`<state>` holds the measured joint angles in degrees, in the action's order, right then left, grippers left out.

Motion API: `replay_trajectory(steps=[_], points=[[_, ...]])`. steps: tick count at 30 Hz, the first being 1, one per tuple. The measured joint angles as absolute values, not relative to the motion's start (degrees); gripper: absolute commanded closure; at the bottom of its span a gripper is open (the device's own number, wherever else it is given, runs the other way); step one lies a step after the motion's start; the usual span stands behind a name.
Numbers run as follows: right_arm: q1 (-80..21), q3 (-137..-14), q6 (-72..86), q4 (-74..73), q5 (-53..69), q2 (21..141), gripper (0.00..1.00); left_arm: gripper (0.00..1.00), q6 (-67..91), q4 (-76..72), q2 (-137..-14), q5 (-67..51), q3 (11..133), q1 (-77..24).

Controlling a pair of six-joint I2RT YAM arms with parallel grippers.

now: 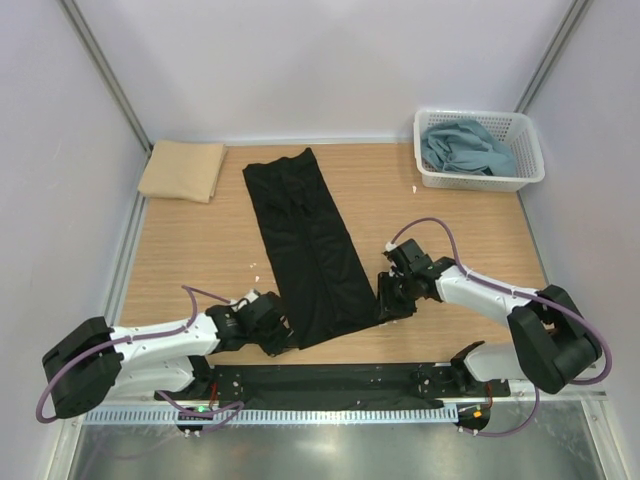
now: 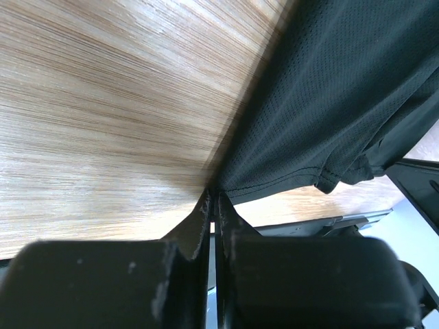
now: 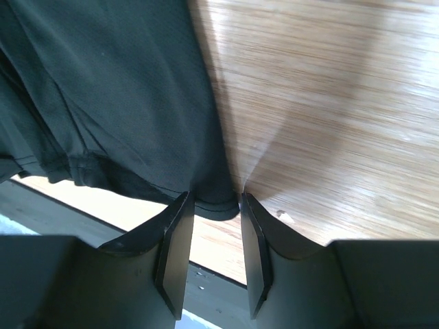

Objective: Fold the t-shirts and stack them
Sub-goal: Fold the tshirt

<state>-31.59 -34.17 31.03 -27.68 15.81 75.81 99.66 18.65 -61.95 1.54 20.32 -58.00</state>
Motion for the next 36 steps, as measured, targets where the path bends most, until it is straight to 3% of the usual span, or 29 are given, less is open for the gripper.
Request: replay_trajectory(steps=[4,7,12,20,29,36], points=[[-31.6,-34.2,31.3,-26.7,17.6,76.6,0.65,1.00,99.9,19.0,-61.7,1.9,20.3,-58.0],[-31.6,-33.7,31.8,-26.1,18.0,76.9,0.82,1.00,99.9,20.6,-60.6,2.7,20.3,-58.0],[-33.2,-32.2,33.5,-24.8,19.6,76.9,0.99,1.00,99.6,26.2,-56.2,4.1,20.3,-58.0],[-44.0,-30.3,40.4,-24.2,20.2,73.4,0.99,1.00,97.8,32.9,-49.8,4.5,20.3,-58.0],[-45.8,-36.7,41.9,-28.3,16.9,73.0,0.99,1.00,92.5,34.4,-56.9,4.4,26.8,-57.0],[-37.8,-51.7,37.3,-29.6,16.3,83.1,0.99,1.00,81.0,34.1,-59.7,1.7,33.4,-40.3]])
